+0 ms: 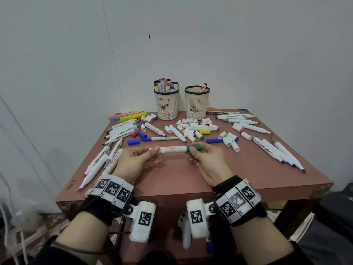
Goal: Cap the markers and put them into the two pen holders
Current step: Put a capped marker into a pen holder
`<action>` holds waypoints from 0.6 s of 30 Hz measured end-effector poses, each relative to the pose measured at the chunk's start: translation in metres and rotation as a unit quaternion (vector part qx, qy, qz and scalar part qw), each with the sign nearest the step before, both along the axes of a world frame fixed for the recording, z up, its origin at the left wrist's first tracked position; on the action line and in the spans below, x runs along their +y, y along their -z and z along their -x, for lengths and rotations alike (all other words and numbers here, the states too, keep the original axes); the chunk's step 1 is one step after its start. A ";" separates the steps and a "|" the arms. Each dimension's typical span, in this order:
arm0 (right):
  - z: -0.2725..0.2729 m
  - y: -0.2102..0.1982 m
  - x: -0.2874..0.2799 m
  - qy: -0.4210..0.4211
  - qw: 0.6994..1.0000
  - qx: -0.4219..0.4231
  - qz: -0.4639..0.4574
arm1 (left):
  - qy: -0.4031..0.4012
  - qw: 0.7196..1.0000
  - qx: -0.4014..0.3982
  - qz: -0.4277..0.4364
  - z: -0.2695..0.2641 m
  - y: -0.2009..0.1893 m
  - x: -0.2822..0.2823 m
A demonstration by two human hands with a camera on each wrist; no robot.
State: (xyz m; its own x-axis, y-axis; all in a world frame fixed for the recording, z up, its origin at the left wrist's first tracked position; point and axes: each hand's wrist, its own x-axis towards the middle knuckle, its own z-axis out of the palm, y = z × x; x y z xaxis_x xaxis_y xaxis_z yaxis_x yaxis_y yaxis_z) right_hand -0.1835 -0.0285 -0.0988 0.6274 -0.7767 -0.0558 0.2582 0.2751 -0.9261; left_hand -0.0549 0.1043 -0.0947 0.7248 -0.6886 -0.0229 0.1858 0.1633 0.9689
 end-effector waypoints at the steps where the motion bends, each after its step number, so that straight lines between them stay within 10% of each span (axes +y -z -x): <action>1: 0.000 0.001 0.000 0.001 1.000 0.004 0.010 | -0.004 1.000 -0.004 -0.008 0.000 0.000 -0.001; 18: 0.005 -0.001 0.000 -0.005 0.998 -0.065 0.011 | 0.006 1.000 -0.028 -0.008 0.005 0.000 0.000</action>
